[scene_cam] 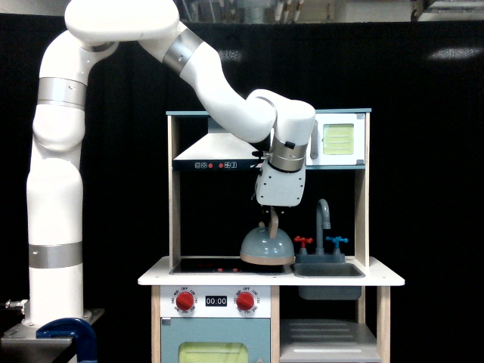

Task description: Place the teapot on the stove

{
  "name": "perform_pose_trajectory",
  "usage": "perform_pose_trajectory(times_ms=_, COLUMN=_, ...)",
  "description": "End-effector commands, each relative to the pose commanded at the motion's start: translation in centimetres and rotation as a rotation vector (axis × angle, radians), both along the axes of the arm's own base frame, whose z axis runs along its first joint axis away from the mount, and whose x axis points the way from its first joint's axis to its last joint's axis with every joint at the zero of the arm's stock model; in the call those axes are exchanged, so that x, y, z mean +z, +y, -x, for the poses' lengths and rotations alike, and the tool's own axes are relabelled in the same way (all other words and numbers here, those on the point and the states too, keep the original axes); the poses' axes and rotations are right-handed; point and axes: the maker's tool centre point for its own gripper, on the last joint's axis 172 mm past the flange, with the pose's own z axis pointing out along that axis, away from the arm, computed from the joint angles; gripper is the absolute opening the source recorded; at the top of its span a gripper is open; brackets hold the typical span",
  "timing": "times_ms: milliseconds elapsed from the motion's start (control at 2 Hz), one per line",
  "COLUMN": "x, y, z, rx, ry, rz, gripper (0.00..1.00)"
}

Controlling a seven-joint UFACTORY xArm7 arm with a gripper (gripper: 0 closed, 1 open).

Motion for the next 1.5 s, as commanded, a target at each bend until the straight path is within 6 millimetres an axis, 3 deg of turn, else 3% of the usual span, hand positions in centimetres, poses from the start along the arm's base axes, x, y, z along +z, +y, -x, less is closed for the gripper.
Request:
perform_pose_trajectory(times_ms=500, x=-0.1, y=1.0, z=10.9, rx=0.0, ry=0.0, rz=0.0, gripper=0.0)
perform_pose_trajectory(times_ms=1000, x=-2.7, y=4.4, z=14.0, rx=0.0, ry=0.0, rz=0.0, gripper=0.0)
perform_pose_trajectory(times_ms=1500, x=-3.2, y=6.4, z=14.5, rx=0.0, ry=0.0, rz=0.0, gripper=0.0)
